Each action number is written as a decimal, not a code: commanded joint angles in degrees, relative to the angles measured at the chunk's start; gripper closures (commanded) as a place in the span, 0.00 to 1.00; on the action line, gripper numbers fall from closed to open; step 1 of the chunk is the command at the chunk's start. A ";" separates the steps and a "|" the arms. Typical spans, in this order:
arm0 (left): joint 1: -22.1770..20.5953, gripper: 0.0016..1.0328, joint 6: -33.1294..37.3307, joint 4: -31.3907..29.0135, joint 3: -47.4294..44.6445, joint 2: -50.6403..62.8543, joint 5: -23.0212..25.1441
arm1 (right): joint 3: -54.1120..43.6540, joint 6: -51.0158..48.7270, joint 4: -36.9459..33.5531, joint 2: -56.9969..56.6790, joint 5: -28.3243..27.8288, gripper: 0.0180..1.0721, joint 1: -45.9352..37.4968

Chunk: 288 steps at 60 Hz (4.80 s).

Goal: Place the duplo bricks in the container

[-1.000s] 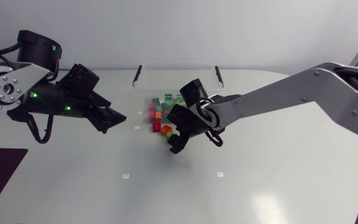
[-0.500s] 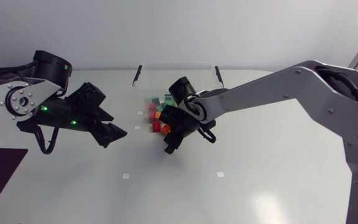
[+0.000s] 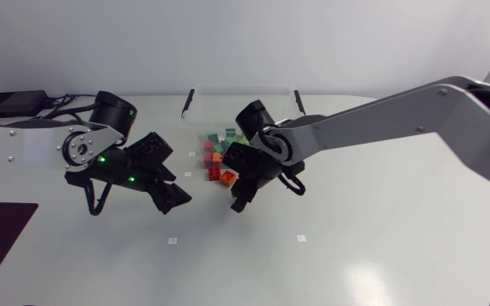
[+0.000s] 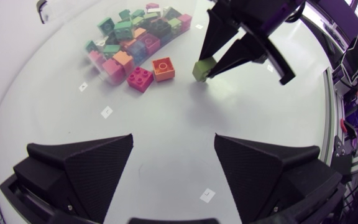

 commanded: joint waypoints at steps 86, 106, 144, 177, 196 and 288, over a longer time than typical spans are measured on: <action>-11.85 0.12 -13.73 11.49 20.02 30.57 -7.58 | 2.67 3.12 -1.82 -23.19 -7.73 0.79 -10.41; -12.20 0.12 -13.99 14.13 19.31 31.10 -8.19 | 5.65 3.12 -1.65 -21.43 -7.99 0.79 -10.41; -11.32 0.21 -13.12 20.02 16.59 32.06 -6.70 | 9.17 3.38 -2.00 -19.23 -8.43 0.79 -9.88; -9.39 0.63 -12.24 27.31 5.43 24.33 -4.59 | 14.97 4.70 0.64 -13.25 -10.45 0.79 -13.05; -7.54 0.63 -13.91 35.66 -6.79 9.56 2.27 | 16.38 5.31 2.84 -9.65 -10.27 0.79 -13.14; -2.80 0.26 -24.89 15.01 39.35 25.21 -5.91 | 5.39 5.67 4.95 -17.21 -4.39 0.05 -12.43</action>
